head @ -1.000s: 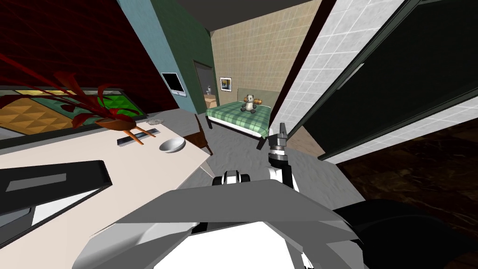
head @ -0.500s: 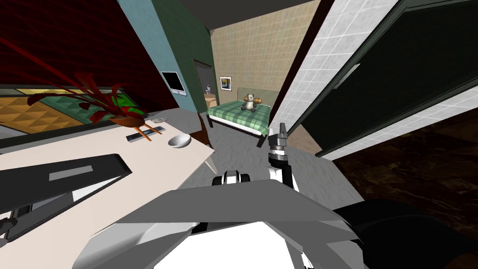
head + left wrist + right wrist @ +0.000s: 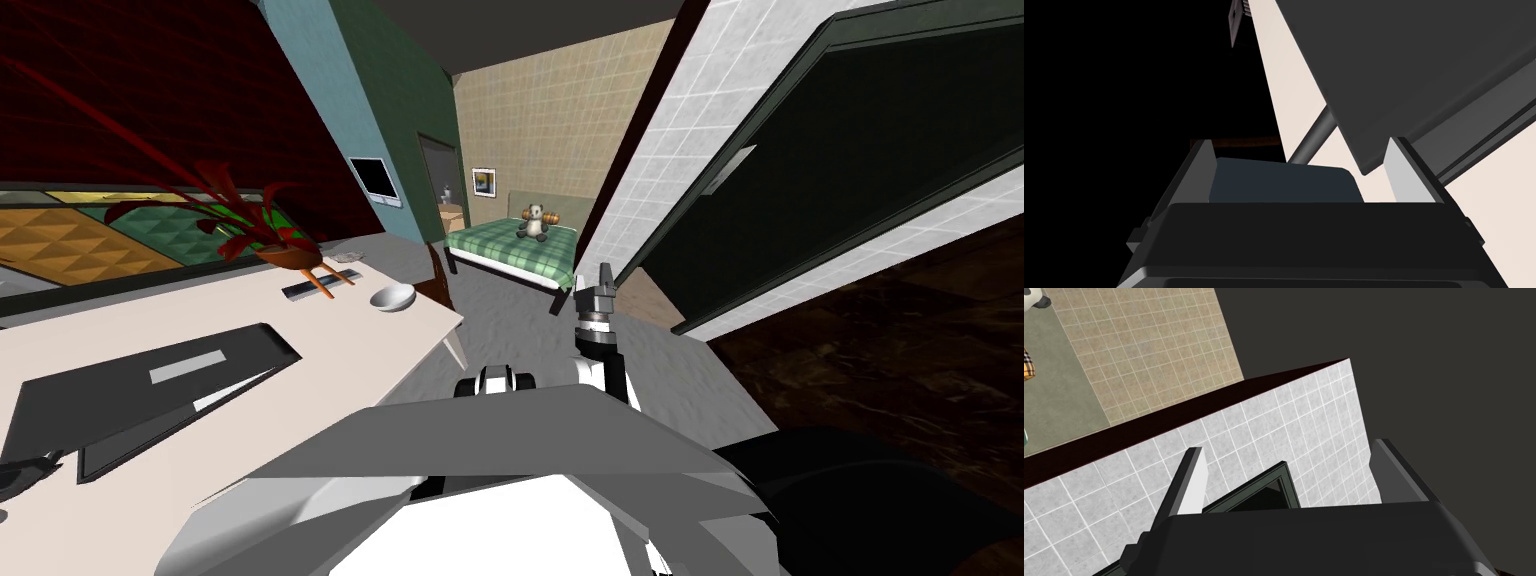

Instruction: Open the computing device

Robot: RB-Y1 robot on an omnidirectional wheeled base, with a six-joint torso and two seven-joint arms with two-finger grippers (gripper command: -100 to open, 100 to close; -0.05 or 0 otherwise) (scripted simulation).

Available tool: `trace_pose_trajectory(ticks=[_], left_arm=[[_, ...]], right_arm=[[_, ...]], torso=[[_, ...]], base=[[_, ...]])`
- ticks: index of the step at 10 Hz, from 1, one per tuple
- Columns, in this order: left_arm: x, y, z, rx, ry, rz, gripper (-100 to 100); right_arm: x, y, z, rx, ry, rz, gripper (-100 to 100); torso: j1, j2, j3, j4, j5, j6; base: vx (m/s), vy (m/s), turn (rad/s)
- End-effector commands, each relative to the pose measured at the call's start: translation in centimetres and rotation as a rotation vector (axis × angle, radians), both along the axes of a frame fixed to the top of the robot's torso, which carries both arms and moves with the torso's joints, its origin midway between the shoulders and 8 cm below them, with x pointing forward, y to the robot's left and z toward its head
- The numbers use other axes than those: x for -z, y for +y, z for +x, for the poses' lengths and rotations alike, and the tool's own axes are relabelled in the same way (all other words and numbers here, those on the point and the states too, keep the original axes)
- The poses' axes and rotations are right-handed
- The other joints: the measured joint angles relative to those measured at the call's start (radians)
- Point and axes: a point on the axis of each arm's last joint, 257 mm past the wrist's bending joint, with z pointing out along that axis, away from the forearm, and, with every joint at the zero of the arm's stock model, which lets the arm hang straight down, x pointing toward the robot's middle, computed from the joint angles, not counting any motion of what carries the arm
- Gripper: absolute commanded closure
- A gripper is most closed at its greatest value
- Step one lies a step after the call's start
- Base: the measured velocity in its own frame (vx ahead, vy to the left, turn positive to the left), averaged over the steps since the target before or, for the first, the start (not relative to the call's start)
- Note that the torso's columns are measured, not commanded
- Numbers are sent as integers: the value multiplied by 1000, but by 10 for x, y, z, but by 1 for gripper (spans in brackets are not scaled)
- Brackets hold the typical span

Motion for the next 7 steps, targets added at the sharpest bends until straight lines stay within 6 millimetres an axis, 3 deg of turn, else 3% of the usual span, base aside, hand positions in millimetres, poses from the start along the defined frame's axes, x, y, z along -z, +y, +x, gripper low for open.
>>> trace_pose_trajectory(ticks=[1, 4, 5, 6, 7], left_arm=[[-16, 5, -5, -1, 1, -1, -100], [-33, 11, -10, -2, 2, -1, -100], [-31, 9, -9, -2, 2, 2, -100], [-31, 9, -9, -2, 2, 0, 0], [-31, 9, -9, -2, 2, 0, 0]], right_arm=[[0, 0, 0, 0, 0, 0, 0], [0, 0, 0, 0, 0, 0, 0], [0, 0, 0, 0, 0, 0, 0], [0, 0, 0, 0, 0, 0, 0], [0, 0, 0, 0, 0, 0, 0]], torso=[[3, 3, 2, 1, 1, 0], [7, 9, 6, 3, 2, 0], [6, 8, 6, 3, 2, 0], [5, 7, 5, 2, 2, 0], [5, 7, 4, 2, 2, 0]], base=[[41, -43, -11], [18, -16, -8], [0, 0, 0], [0, 0, 0], [0, 0, 0]])
